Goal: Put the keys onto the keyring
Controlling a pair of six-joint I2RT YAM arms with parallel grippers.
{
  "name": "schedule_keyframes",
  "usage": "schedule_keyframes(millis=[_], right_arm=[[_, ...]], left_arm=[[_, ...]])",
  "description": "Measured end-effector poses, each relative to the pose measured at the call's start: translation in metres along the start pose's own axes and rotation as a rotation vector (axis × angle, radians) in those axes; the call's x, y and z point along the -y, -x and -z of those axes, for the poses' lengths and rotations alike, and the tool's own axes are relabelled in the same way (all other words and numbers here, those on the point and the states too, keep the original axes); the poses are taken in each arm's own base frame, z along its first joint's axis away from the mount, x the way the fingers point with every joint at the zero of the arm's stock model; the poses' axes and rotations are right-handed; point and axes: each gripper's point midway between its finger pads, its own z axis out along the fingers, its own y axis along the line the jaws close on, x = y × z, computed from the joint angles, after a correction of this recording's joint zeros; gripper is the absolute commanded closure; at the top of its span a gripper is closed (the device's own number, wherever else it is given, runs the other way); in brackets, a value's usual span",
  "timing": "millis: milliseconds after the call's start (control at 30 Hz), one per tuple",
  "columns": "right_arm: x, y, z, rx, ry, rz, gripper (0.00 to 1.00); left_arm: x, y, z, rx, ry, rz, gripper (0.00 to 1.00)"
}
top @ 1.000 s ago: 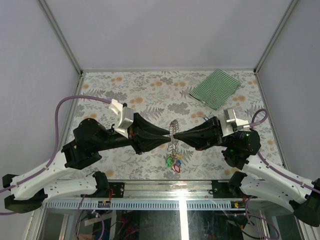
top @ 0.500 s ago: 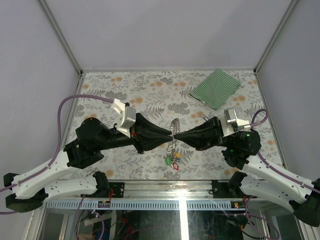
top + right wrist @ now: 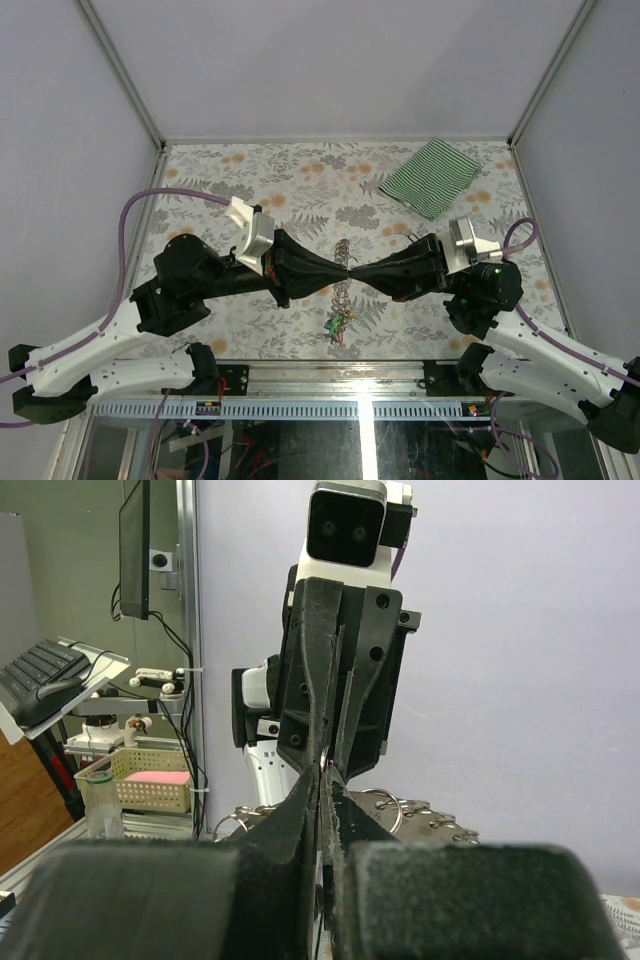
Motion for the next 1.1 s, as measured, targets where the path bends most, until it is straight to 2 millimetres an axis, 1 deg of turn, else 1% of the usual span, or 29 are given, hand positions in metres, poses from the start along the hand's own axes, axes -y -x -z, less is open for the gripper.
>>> schedule_keyframes(millis=[33,233,267,400,467,533,600,733,800,867,1000,1100], right_arm=[[0.000,0.000,0.000,0.000,0.000,0.000,1.00],[0.000,0.001,0.000,0.000,-0.001,0.000,1.00],[-0.001,0.001,0.001,-0.002,-0.002,0.001,0.97],[0.001,0.000,0.004,-0.026,-0.030,0.024,0.75],[0.004,0.001,0.008,-0.051,-0.064,0.048,0.69],[0.005,0.005,0.012,-0.075,-0.097,0.080,0.66],[0.006,0.013,0.016,-0.094,-0.137,0.121,0.64],[0.011,0.027,0.030,-0.136,-0.238,0.191,0.63],[0.020,0.030,0.038,-0.163,-0.315,0.205,0.63],[0.033,0.026,0.047,-0.210,-0.407,0.189,0.62],[0.062,0.006,0.067,-0.343,-0.601,0.114,0.61],[0.084,-0.012,0.084,-0.451,-0.761,0.042,0.61]], left_arm=[[0.001,0.000,0.000,-0.001,-0.003,0.001,1.00],[0.002,0.001,-0.001,-0.002,-0.010,0.003,1.00],[0.001,0.000,-0.001,-0.005,-0.009,0.004,1.00],[-0.002,-0.002,-0.003,-0.038,0.010,0.016,1.00],[-0.006,-0.006,-0.003,-0.067,0.033,0.022,1.00],[-0.012,-0.013,-0.002,-0.107,0.065,0.028,1.00],[-0.017,-0.021,0.000,-0.145,0.096,0.030,1.00],[-0.028,-0.037,0.005,-0.224,0.152,0.024,1.00],[-0.034,-0.043,0.007,-0.264,0.182,0.017,1.00],[-0.039,-0.047,0.008,-0.293,0.207,0.010,1.00],[-0.049,-0.053,0.009,-0.341,0.253,-0.008,1.00],[-0.055,-0.061,0.011,-0.379,0.277,-0.015,1.00]])
